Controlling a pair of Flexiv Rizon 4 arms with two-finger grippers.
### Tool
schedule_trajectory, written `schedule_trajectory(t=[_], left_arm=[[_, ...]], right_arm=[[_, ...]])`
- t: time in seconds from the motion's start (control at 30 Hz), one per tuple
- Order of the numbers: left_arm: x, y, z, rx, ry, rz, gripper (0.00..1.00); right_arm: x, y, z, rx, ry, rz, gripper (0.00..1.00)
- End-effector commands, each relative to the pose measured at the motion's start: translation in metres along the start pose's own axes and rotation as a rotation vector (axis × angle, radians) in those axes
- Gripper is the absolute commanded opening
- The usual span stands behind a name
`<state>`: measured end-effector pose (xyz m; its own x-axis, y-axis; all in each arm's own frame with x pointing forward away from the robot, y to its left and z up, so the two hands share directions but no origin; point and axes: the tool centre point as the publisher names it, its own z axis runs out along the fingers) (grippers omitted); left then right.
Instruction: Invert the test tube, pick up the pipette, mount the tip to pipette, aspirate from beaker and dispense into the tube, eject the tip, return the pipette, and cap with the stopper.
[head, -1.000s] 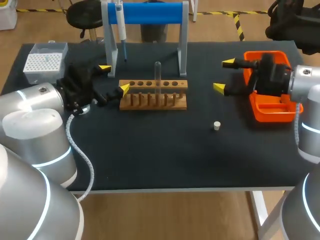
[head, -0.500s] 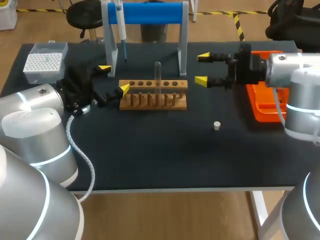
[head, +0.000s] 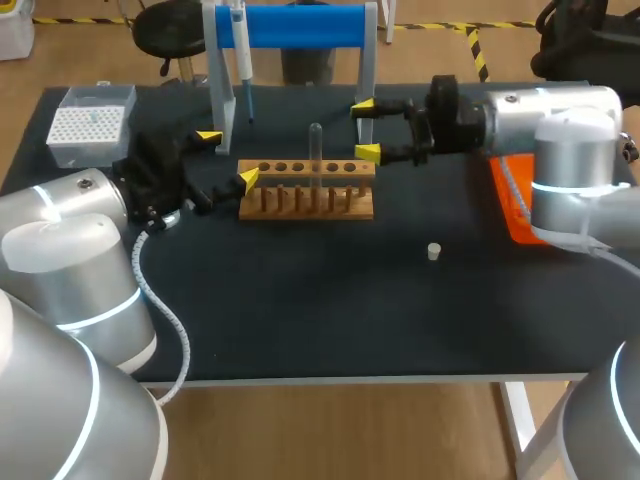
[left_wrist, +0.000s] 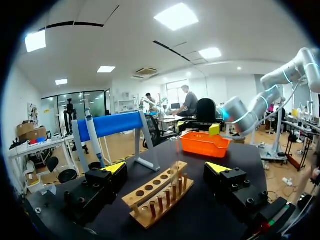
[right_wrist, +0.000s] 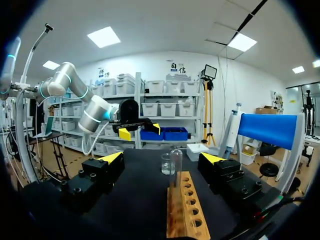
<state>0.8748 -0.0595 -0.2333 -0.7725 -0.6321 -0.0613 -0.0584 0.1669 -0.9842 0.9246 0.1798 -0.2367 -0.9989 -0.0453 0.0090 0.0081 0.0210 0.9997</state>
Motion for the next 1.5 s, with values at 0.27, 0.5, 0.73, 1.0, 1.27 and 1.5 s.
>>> schedule_trajectory(t=[0.27,0.5,0.73,1.0,1.27,1.5], left_arm=[[0.001,0.001,-0.001,0.004,-0.005,0.001,1.0],[0.001,0.001,-0.001,0.004,-0.005,0.001,1.0],[0.001,0.001,-0.001,0.004,-0.005,0.001,1.0],[0.001,0.001,-0.001,0.004,-0.005,0.001,1.0],[0.001,0.001,-0.001,0.004,-0.005,0.001,1.0],[0.001,0.001,-0.001,0.004,-0.005,0.001,1.0]], right_arm=[[-0.017,-0.022,0.03,-0.02,0.124,0.0,1.0],[-0.022,-0.029,0.038,-0.006,0.137,-0.012,1.0],[-0.023,-0.033,0.047,0.003,0.148,-0.022,1.0],[-0.02,-0.037,0.056,0.012,0.16,-0.022,1.0],[-0.019,-0.04,0.059,0.013,0.138,-0.009,1.0],[-0.019,-0.038,0.06,-0.003,0.109,-0.004,1.0]])
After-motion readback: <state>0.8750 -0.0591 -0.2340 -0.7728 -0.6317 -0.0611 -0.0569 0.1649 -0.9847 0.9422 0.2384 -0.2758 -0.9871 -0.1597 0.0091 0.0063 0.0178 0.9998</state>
